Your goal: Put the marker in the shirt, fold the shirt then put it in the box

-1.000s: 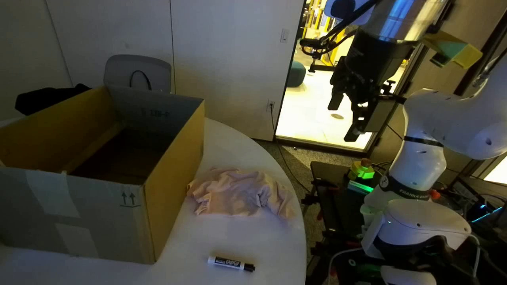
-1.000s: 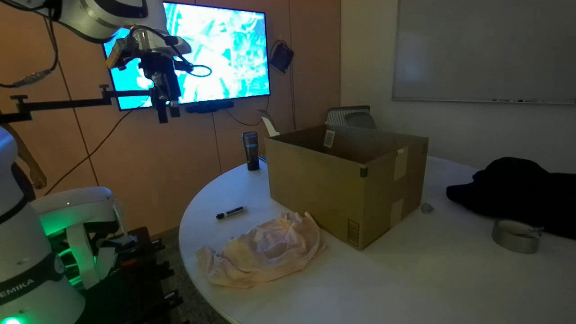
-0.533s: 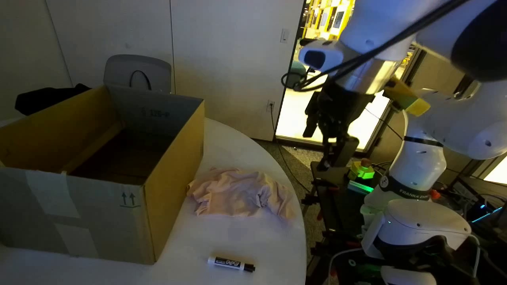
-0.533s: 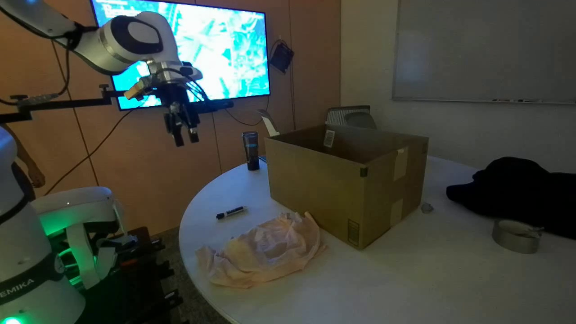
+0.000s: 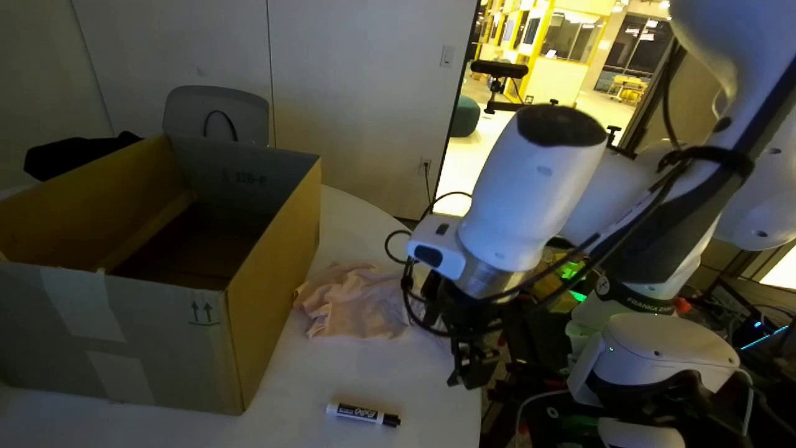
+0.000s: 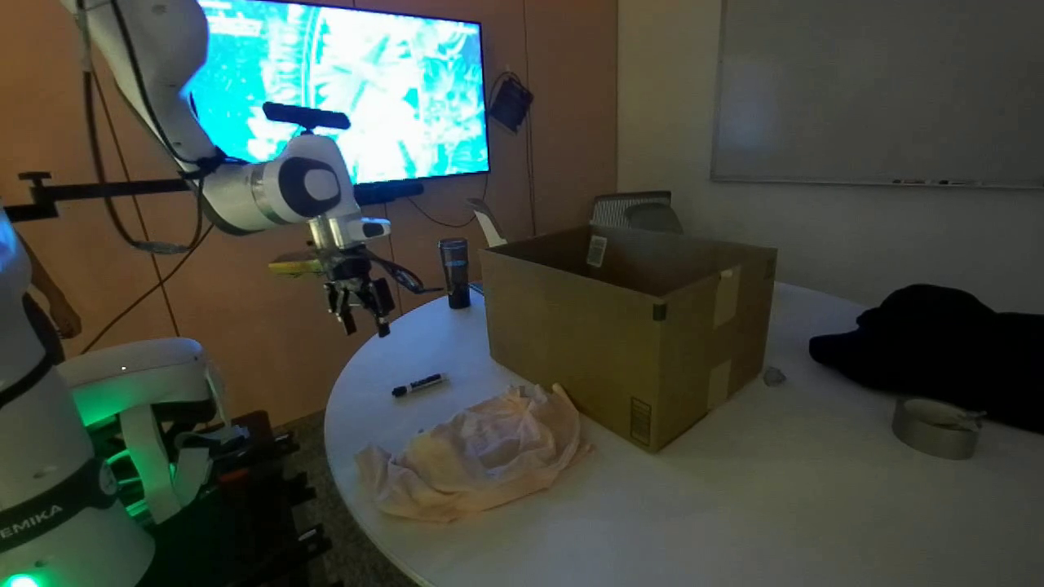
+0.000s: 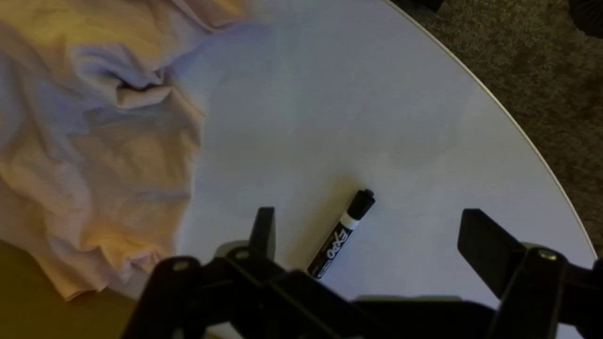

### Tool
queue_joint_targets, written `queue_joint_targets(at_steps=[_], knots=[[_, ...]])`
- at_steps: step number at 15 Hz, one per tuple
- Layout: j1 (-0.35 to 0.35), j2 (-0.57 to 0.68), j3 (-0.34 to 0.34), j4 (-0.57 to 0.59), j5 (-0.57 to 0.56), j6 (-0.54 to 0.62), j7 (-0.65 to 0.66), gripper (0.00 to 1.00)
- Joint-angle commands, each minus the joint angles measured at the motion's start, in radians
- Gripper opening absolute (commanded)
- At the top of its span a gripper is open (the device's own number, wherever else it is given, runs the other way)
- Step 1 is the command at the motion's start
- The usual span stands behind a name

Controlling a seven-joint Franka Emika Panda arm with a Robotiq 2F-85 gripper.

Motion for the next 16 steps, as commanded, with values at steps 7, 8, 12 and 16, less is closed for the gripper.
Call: queue_joint_targets(at_steps=[7,8,12,16], knots=[[0.145,0.513,-0.183,0.368,-0.192,0.093,0.052,1.0],[0.173,0.546,-0.215,0.404,-0.187,0.1,0.053,1.0],[0.239,0.634,-0.285,0.493,-0.141,0.13,0.046,1.0],[0.281,0.653,-0.326,0.49,-0.102,0.156,0.06,1.0]])
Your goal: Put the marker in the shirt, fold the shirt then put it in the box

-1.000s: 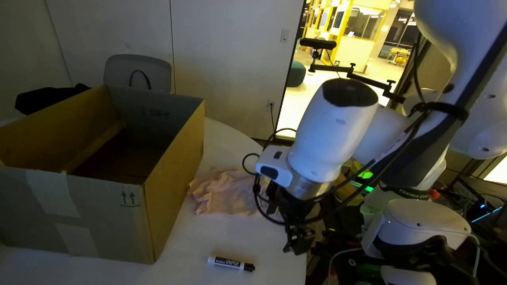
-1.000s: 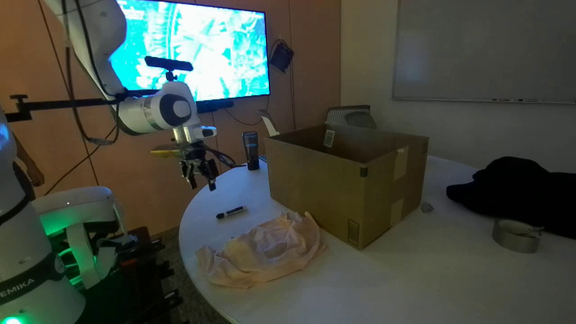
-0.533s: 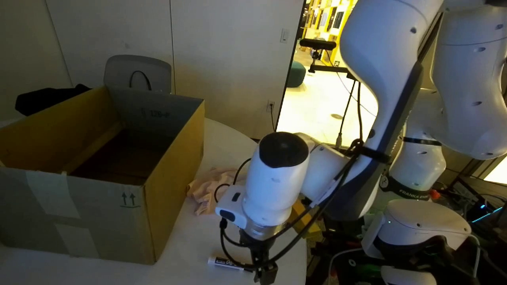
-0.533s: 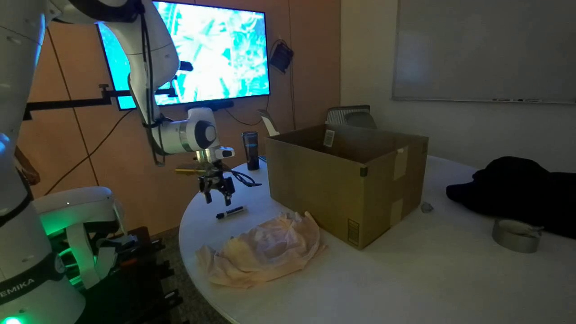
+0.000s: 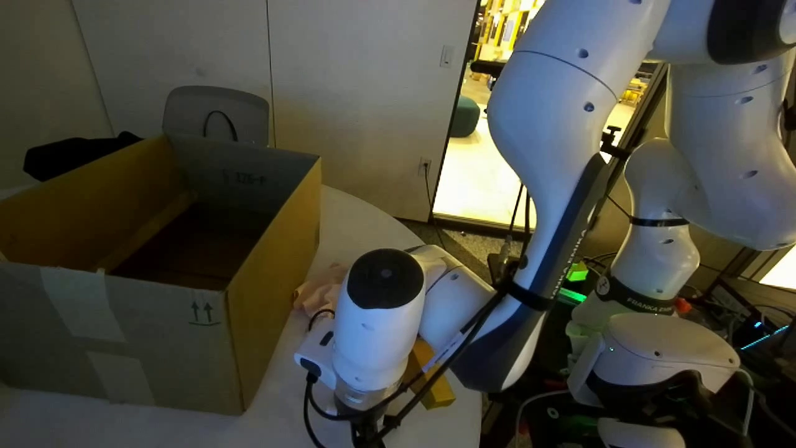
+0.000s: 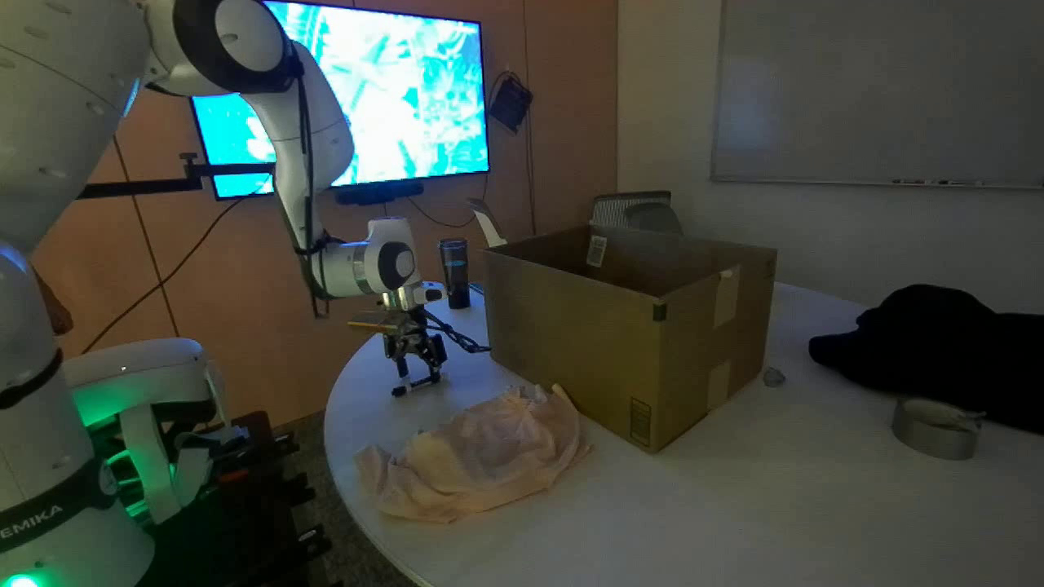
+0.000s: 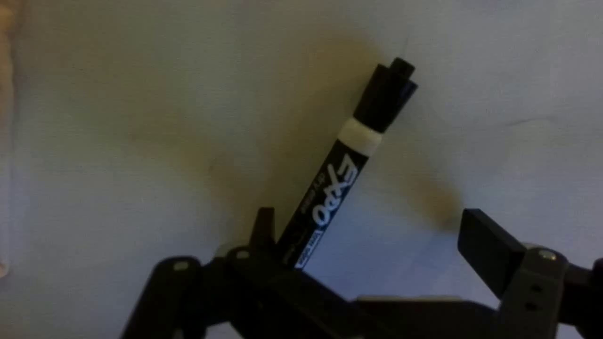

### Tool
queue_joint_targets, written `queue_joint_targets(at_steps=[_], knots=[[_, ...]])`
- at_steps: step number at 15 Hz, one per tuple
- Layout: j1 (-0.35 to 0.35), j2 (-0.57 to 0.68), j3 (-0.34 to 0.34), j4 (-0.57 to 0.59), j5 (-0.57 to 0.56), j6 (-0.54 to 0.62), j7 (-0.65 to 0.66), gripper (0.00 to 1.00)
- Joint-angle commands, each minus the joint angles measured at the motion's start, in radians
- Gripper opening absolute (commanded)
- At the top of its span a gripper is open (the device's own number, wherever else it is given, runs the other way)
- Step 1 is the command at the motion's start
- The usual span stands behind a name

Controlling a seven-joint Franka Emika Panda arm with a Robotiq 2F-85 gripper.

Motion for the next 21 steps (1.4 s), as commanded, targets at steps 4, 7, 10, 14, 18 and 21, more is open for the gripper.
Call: queue_joint_targets(at_steps=[4,7,10,14,18,21], knots=[[0.084,0.013,-0.078,-0.016,0.049,0.037,0.007,1.0],[0.09,0.005,-0.079,-0.03,0.073,0.038,0.002,0.74],[0.085,-0.015,-0.07,-0.045,0.087,0.025,-0.011,0.52],[0.077,-0.053,-0.064,-0.075,0.084,0.014,-0.029,0.21],[0.072,-0.09,-0.058,-0.107,0.084,-0.001,-0.04,0.07],[0.081,-0.12,-0.07,-0.135,0.074,-0.016,-0.028,0.06]])
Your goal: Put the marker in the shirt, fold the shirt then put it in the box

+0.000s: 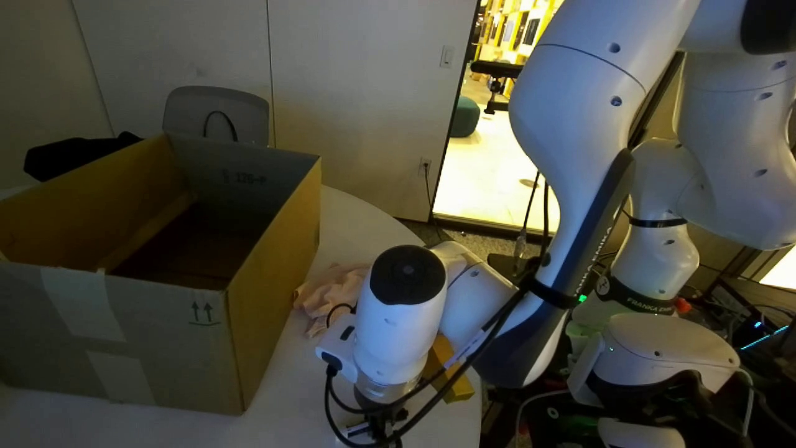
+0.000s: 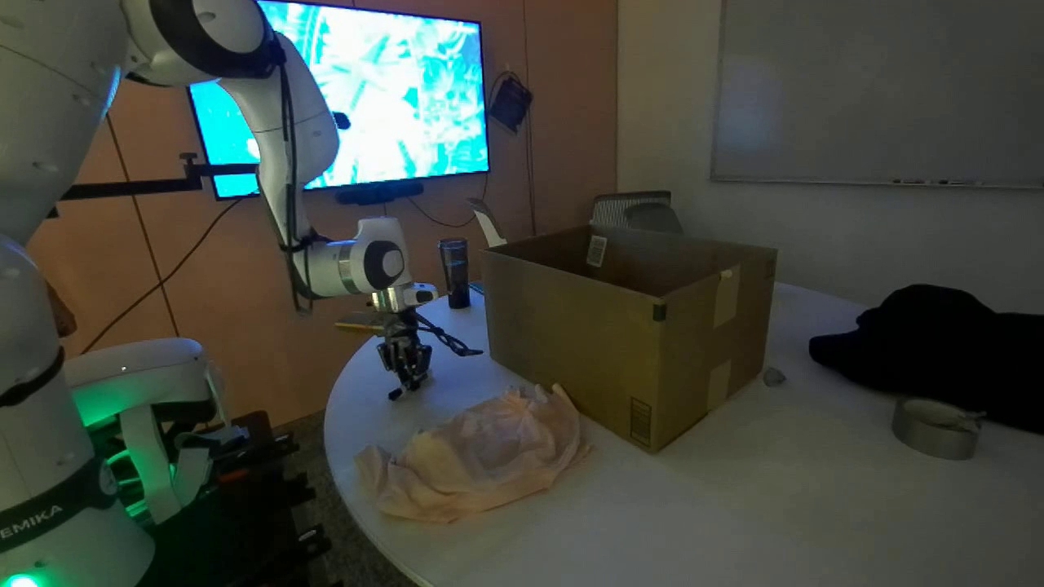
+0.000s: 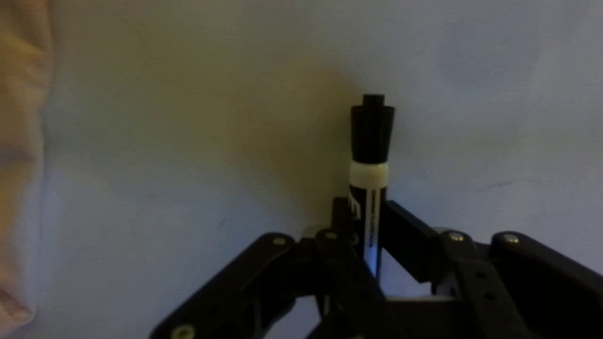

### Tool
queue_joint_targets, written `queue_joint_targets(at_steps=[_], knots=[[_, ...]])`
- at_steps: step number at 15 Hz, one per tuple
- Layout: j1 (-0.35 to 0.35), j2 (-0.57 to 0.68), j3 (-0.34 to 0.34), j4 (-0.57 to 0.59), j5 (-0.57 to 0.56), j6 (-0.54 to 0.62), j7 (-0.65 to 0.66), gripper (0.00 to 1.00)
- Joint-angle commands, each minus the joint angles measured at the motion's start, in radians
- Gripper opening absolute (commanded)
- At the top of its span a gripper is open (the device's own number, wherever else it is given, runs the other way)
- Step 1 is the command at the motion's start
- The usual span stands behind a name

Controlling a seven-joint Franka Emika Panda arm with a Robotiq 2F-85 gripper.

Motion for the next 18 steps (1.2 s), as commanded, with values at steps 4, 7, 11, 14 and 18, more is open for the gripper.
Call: queue_joint_targets(at_steps=[4,7,11,14,18], knots=[[0.025,-0.149,-0.074,-0.116,-0.021,-0.032,0.051,0.06],[0.029,-0.205,-0.149,-0.153,-0.072,-0.058,0.14,0.06],[-0.022,-0.234,-0.189,-0.177,-0.077,-0.106,0.287,0.06],[-0.066,-0.223,-0.185,-0.184,-0.051,-0.114,0.389,0.06],[-0.111,-0.23,-0.204,-0.196,-0.035,-0.137,0.528,0.06]])
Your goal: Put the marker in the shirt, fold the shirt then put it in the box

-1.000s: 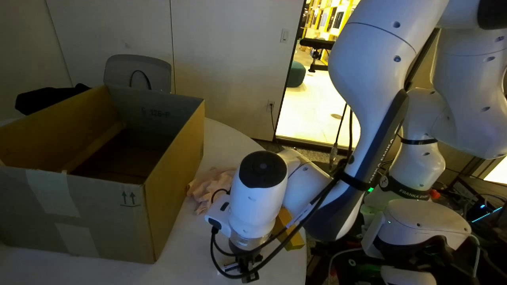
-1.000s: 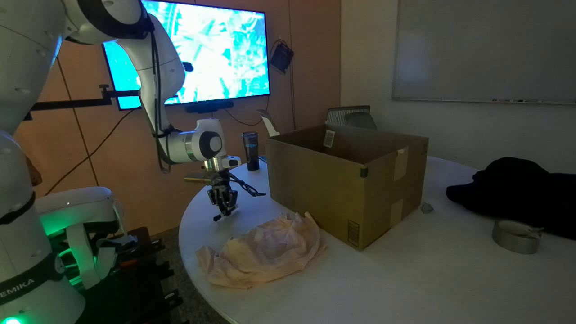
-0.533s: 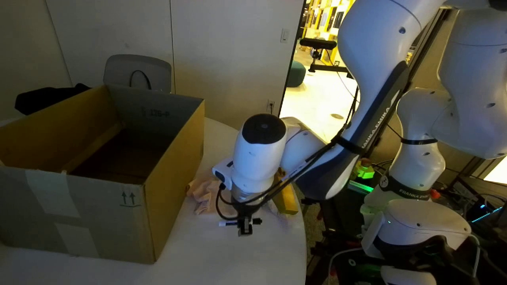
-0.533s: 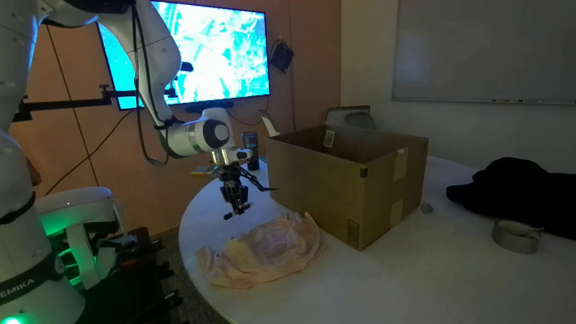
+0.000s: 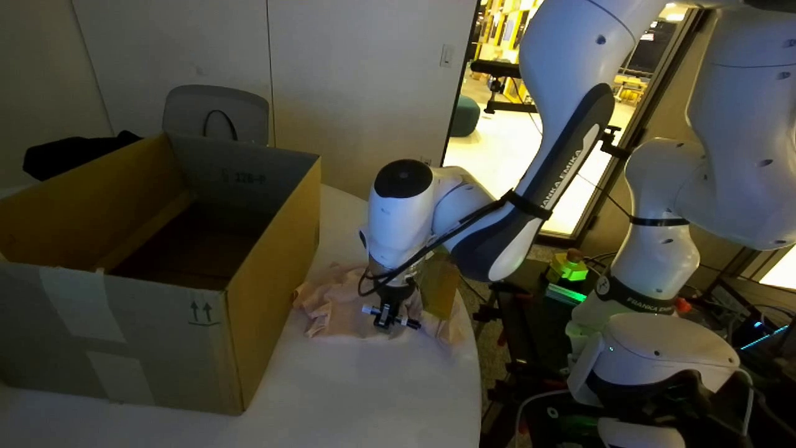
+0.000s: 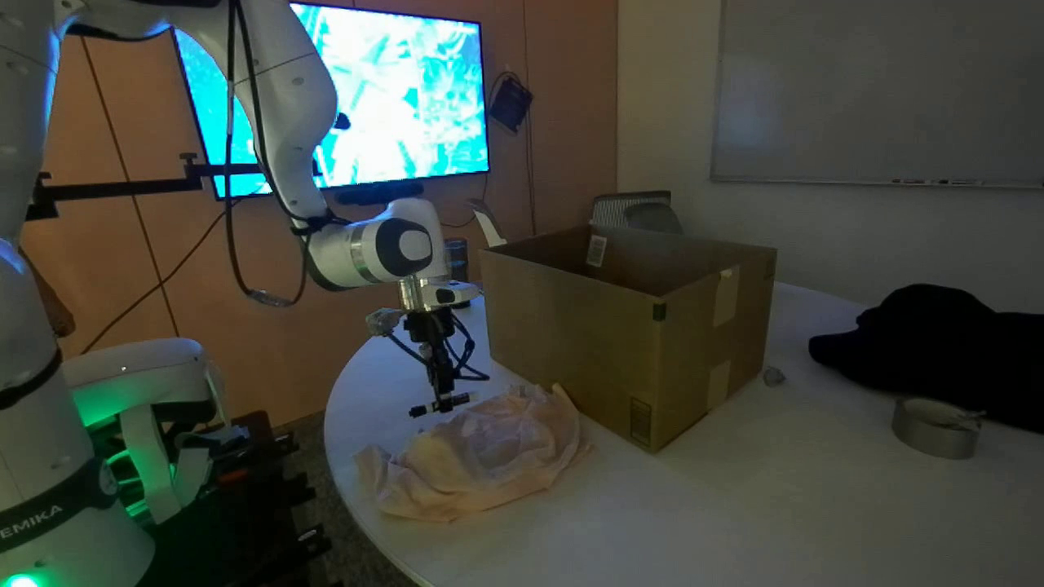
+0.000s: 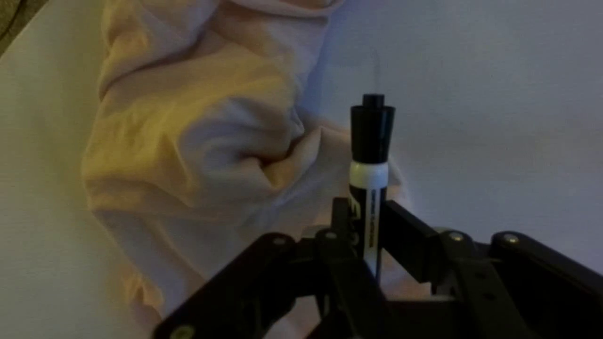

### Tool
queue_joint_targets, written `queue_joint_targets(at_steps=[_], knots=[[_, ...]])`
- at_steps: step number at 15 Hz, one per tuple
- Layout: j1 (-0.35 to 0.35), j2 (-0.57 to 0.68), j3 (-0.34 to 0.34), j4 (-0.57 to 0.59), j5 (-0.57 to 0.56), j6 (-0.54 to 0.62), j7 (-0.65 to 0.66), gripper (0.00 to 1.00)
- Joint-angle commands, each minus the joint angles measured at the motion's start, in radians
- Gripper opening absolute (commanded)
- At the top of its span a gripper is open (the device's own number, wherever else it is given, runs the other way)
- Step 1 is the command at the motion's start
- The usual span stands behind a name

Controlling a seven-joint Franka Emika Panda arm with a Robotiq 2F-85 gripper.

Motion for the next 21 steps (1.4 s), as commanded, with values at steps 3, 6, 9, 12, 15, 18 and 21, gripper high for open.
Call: queue_joint_targets(at_steps=[3,6,9,12,15,18,21], knots=[[-0.049,-0.075,-0.028,-0.035,-0.002,-0.043,0.18,0.06],[-0.088,-0.119,-0.021,-0.048,0.032,-0.059,0.252,0.06],[-0.157,-0.127,0.041,-0.063,0.194,-0.041,0.243,0.06],[-0.186,-0.106,0.088,-0.072,0.353,-0.013,0.267,0.06],[-0.19,-0.094,0.102,-0.08,0.454,0.022,0.34,0.06],[-0.181,-0.106,0.083,-0.092,0.481,0.062,0.45,0.06],[-0.172,-0.125,0.044,-0.106,0.443,0.098,0.585,0.06]])
